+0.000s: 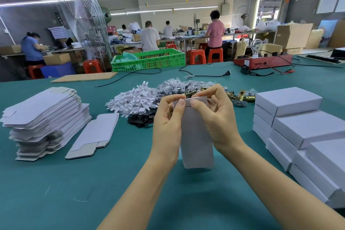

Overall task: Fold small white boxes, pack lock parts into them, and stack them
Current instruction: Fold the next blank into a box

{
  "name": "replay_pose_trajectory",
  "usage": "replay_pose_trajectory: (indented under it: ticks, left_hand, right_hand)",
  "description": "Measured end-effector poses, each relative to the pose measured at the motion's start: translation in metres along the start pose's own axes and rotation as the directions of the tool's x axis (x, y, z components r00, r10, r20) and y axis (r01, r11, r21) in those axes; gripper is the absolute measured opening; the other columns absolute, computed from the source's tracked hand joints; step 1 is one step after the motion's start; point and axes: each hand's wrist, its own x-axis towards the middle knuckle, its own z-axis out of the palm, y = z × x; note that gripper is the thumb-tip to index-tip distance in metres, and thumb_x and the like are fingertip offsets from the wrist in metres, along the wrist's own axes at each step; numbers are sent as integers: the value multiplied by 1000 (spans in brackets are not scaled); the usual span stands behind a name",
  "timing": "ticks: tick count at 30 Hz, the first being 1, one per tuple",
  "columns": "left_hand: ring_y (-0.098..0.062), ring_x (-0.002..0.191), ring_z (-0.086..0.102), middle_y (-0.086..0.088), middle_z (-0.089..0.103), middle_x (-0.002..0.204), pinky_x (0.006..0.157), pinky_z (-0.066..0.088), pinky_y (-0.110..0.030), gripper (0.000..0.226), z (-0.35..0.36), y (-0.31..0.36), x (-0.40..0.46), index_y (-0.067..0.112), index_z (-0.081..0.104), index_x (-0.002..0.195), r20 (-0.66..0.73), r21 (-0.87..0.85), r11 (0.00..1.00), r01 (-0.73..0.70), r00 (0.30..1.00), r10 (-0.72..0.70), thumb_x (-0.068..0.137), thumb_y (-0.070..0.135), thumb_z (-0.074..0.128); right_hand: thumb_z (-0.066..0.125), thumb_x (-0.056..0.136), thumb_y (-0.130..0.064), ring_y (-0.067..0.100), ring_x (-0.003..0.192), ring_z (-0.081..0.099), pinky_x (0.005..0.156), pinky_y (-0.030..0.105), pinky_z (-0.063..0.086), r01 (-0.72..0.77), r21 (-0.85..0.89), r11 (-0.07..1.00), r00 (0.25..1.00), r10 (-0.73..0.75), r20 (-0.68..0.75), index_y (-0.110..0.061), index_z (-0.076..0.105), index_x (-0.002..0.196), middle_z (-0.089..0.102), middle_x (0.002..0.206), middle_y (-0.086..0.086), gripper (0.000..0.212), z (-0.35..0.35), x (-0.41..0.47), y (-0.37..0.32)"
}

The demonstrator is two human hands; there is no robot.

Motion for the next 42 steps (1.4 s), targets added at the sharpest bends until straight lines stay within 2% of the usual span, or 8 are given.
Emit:
replay_pose_trajectory:
  ticks: [3,9,12,18,21,27,32,42]
  left_hand:
    - [-26,88,55,-22,63,100,76,44,-40,8,-1,1,0,33,62,98,40,40,999,-9,999,8,96,31,54]
    - [-55,107,52,-37,54,113,84,41,-49,12,-5,-1,4,30,62,96,70,33,999,7,998,-9,97,25,52]
    - [-44,96,56,-35,56,107,83,41,-47,9,-7,-1,5,26,63,94,75,16,1000,11,997,-12,93,24,54]
    - [-20,86,53,-9,63,92,75,41,-35,10,-7,-1,5,30,69,88,95,56,998,25,995,-31,89,29,58]
    - [-16,82,55,-8,67,95,72,42,-31,11,-8,-2,5,30,68,90,90,101,995,10,996,-19,94,27,58]
    - [-15,87,61,-2,72,97,77,48,-35,18,-4,-2,3,20,65,96,44,124,992,22,999,-28,96,36,56]
    - [-19,89,62,-6,72,97,84,48,-43,18,1,3,3,28,69,80,-6,33,994,107,994,-107,89,32,54]
    - [-19,86,53,-2,65,87,78,39,-39,18,4,10,1,23,66,78,-66,103,984,143,988,-136,77,27,48]
  right_hand:
    - [65,80,-14,14,78,55,70,18,46,-10,10,1000,1000,10,1,-13,55,84,61,91,22,11,0,0,-1]
    - [60,91,-1,14,71,50,63,16,43,-13,17,1000,1000,13,21,-10,54,83,57,84,17,13,0,1,1]
    - [61,90,-4,13,72,51,65,16,44,-6,17,1000,1000,6,19,-13,55,82,58,85,17,13,0,1,0]
    - [60,87,-7,20,77,54,70,28,45,-36,48,998,999,37,-21,-10,55,84,58,95,29,6,-2,2,1]
    - [58,89,-2,13,73,55,65,19,45,-20,24,1000,1000,20,-21,-7,54,85,59,88,25,8,-2,2,2]
    - [62,91,-5,3,64,53,62,14,44,2,23,1000,999,-1,-37,-12,52,74,58,69,-9,20,-1,3,-1]
    - [63,84,-16,7,75,57,70,20,47,-76,23,997,996,77,-43,-18,56,76,62,75,-12,11,4,1,-3]
    - [43,92,-5,-7,70,50,63,7,38,-140,-56,989,989,136,-63,-9,54,89,57,81,-9,13,12,-1,-5]
